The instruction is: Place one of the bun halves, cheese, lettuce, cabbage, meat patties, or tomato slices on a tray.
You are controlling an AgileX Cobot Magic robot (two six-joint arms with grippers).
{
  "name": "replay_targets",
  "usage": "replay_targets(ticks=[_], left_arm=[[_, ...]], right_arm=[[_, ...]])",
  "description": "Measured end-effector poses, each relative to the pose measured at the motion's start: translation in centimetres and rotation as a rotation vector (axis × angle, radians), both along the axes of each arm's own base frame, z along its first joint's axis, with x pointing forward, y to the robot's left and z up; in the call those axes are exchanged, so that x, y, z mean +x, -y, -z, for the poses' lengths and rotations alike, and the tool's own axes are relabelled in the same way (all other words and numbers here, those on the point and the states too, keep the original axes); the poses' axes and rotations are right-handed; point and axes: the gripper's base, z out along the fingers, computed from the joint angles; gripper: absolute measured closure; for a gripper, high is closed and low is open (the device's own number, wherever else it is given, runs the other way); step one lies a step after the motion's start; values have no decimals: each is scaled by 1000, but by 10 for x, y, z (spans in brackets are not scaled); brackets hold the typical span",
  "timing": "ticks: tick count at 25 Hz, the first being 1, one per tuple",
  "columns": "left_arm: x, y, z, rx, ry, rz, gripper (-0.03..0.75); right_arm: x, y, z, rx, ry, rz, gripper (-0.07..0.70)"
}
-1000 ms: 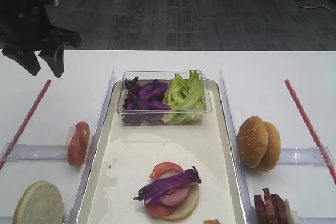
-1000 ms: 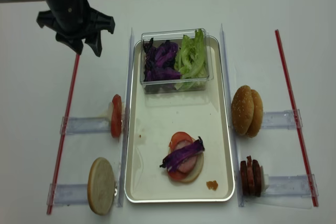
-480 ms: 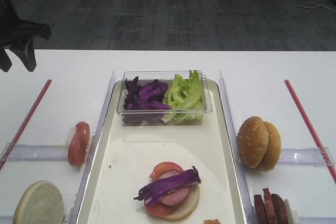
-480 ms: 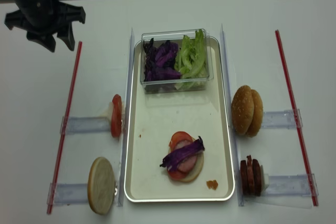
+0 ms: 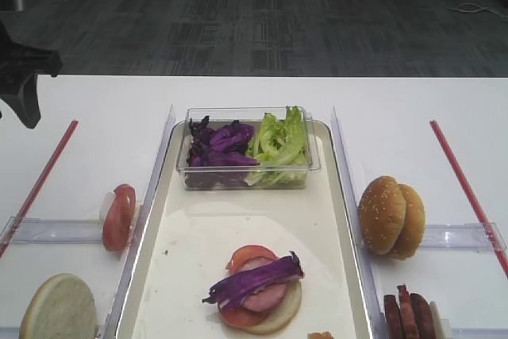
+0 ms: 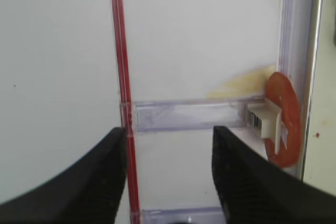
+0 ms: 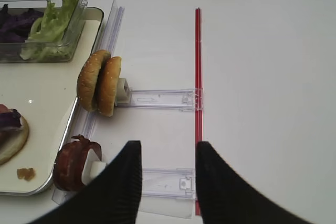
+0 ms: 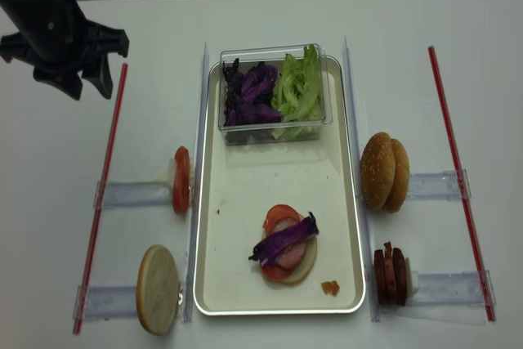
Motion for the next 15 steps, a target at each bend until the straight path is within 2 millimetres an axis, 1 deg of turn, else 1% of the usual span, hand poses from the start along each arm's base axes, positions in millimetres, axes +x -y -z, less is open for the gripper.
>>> replay_targets(ticks=[3,8,15], left_arm=[[-17,-1,-3,0,-4,2,336],[-54,-2,-12,0,8,3,336],[-103,-3,-14,0,18,3,336]], right_arm=[[0,0,0,0,0,0,360],[0,0,0,0,0,0,360],[0,0,0,0,0,0,360]])
